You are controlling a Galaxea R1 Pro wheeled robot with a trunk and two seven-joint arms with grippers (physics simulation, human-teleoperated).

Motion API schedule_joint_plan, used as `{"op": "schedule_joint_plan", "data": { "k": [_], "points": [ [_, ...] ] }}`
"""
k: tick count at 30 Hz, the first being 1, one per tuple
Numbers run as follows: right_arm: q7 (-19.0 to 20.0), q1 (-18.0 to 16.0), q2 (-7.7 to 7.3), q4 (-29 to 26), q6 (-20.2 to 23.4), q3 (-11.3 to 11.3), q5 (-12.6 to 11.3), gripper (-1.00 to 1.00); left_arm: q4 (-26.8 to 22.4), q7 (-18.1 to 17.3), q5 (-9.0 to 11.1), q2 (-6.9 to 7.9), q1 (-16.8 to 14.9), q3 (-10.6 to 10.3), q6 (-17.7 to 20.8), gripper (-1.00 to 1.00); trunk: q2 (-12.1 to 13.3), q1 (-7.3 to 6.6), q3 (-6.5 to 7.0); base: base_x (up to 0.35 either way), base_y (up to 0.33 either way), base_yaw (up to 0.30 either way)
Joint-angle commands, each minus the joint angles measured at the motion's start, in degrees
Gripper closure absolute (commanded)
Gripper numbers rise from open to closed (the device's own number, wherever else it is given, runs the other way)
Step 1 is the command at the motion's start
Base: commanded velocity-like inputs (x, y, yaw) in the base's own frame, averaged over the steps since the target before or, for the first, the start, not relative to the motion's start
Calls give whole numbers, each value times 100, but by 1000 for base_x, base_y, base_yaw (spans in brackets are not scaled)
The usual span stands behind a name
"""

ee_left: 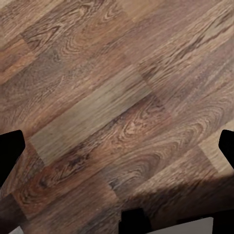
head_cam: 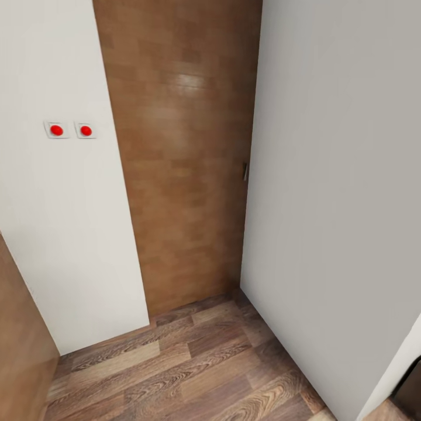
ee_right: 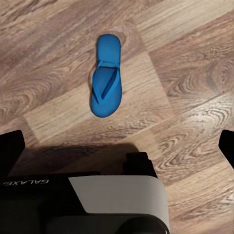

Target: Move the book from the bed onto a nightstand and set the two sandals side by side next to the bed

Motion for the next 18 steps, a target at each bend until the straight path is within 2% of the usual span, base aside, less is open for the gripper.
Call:
{"op": "schedule_joint_plan", "data": {
  "k": [1,9,18],
  "points": [
    [-13,-1,5,-13,30,-38,2,-100,3,3,-22,2,-4,-19,-20,-100,-3,1,-6,83,0,0],
    [-11,-2,5,-4,28,-36,12,-100,3,3,-22,3,-4,-18,-40,-100,-3,1,-6,141,0,0],
    [-10,-3,5,-4,27,-34,14,-100,3,3,-22,2,-4,-18,-46,-100,-3,1,-6,47,0,0]
  ]
}}
